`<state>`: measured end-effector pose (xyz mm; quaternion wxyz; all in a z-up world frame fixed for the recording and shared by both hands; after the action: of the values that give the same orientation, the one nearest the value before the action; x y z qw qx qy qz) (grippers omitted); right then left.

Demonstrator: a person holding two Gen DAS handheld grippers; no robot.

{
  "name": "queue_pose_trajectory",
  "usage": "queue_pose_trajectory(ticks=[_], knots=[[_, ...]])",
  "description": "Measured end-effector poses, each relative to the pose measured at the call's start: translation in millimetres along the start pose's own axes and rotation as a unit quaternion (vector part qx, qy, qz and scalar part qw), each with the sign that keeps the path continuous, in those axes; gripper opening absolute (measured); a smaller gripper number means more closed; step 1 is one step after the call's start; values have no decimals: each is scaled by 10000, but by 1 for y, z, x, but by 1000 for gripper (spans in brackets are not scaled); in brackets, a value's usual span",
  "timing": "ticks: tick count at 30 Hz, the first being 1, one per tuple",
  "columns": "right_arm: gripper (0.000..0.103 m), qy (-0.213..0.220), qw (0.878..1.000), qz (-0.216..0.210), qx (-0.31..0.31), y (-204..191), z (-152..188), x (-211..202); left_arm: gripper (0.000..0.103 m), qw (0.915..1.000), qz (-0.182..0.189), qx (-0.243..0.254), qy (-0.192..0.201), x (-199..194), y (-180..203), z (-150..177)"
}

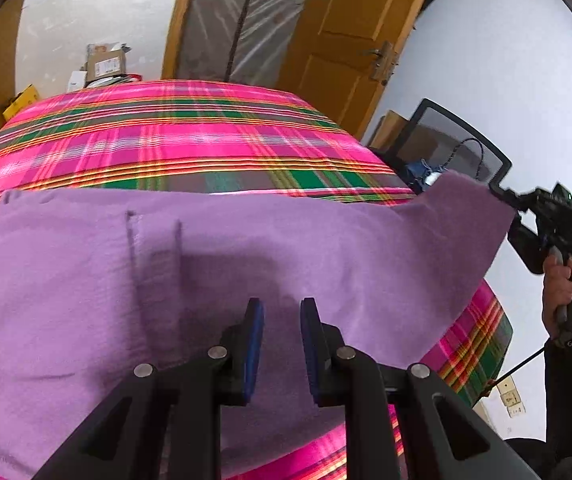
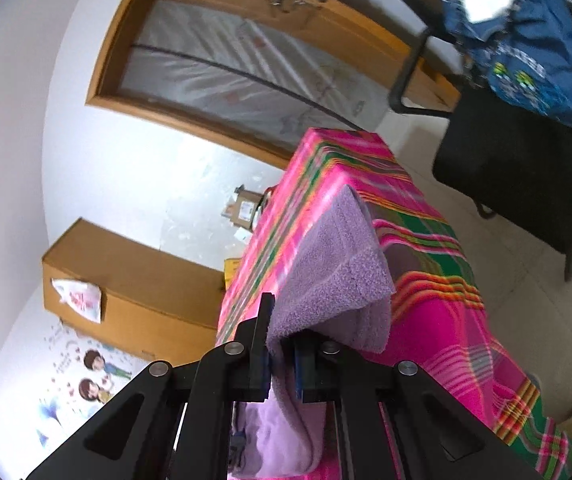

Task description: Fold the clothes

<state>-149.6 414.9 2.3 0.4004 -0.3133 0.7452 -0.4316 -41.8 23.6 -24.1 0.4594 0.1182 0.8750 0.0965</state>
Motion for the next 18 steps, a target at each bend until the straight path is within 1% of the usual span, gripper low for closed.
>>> queue_pose_trajectory(ticks=[7, 13, 18], knots=[[9, -172, 9988, -82, -440, -35, 2, 5, 19, 9996, 202, 212, -19, 5, 16, -5], [10, -316, 9963, -87, -789, -61, 8, 12, 19, 9994, 270, 209, -3, 4, 17, -4], [11, -512, 9920, 17, -1152, -82, 18, 28, 19, 9994, 285, 166, 66, -1, 13, -4]])
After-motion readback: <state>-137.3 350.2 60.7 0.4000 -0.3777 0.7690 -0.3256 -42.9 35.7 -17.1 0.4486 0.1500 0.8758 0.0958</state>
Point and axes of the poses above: each gripper's, at about its wrist camera, not at the fingertips, and x roughly the way its jaws point, y to its right, z to its underside, the point moved 1 cm from there along x, roughly the way its jaws point, and after that the axes turned 8 degrees about -y, right-handed, at the moved point
